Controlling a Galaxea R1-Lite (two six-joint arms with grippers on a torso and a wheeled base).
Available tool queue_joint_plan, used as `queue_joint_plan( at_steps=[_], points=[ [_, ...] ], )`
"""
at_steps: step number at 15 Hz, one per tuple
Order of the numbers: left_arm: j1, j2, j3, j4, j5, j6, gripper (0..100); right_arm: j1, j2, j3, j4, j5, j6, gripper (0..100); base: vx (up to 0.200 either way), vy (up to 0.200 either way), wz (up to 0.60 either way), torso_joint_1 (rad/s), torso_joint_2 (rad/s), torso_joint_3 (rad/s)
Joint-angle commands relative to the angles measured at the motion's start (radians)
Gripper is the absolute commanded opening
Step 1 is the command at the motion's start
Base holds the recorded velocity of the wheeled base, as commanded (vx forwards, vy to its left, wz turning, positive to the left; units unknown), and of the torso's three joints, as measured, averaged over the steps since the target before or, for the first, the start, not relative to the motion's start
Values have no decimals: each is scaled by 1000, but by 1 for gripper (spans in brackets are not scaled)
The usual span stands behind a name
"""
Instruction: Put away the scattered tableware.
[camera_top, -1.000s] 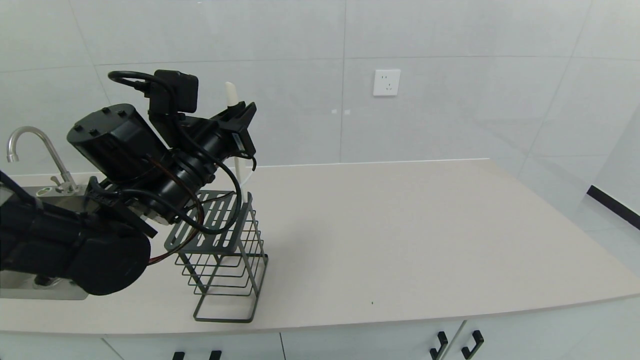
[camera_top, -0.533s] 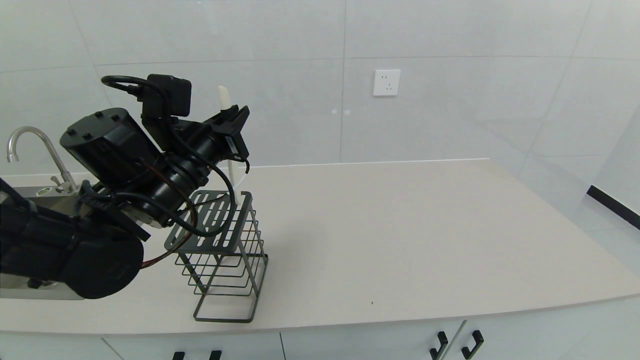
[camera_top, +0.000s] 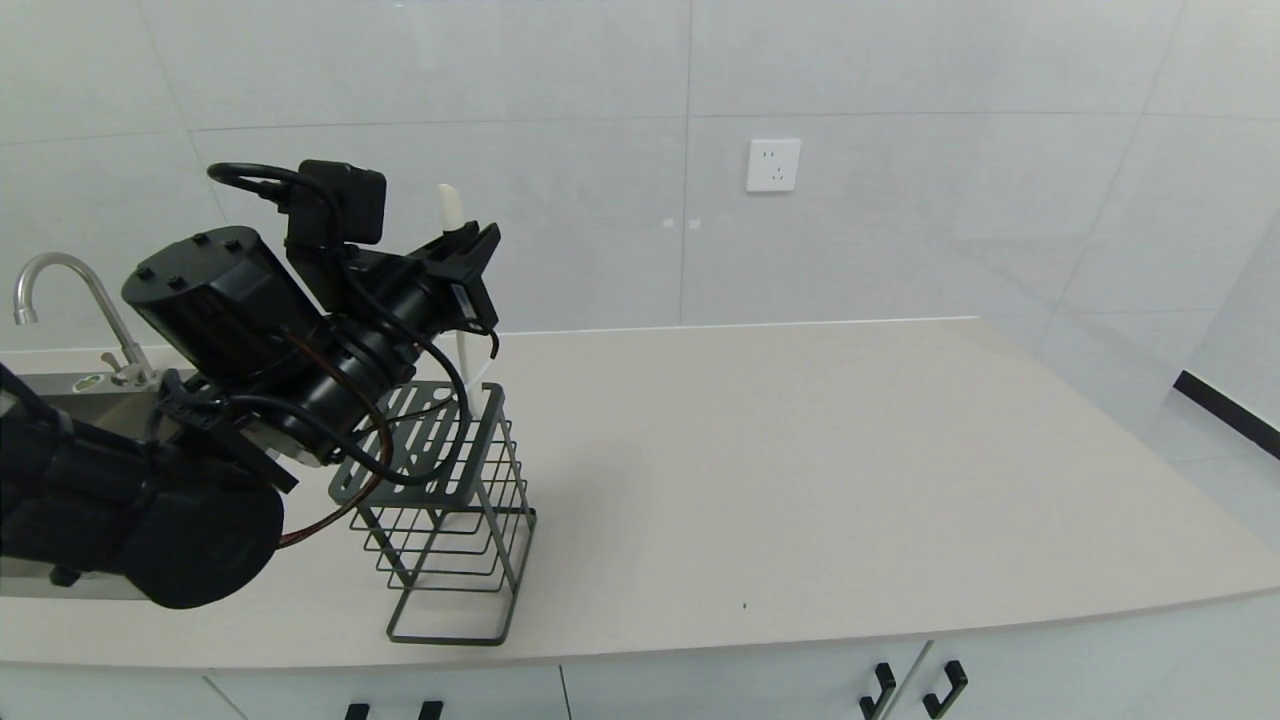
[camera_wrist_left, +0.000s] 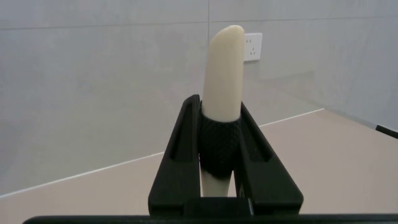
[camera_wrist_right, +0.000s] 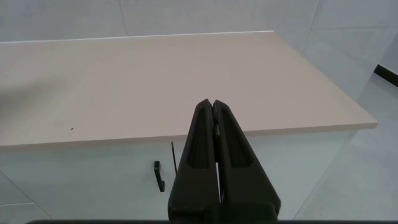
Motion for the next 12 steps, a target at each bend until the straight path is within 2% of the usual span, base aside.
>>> queue_joint_plan(
  at_steps=[1,6,9,12],
  points=[
    [0,-4,23,-9,1,-2,0,0,2,0,0,0,0,0,0,0,0,0,0,0],
    [-9,-4,46,-12,1,-5,0,0,2,0,0,0,0,0,0,0,0,0,0,0],
    [-7,-15,108,-25,-1,-11,0,0,2,0,0,0,0,0,0,0,0,0,0,0],
    [-7,-8,111,-23,-2,-17,0,0,2,0,0,0,0,0,0,0,0,0,0,0]
  ],
)
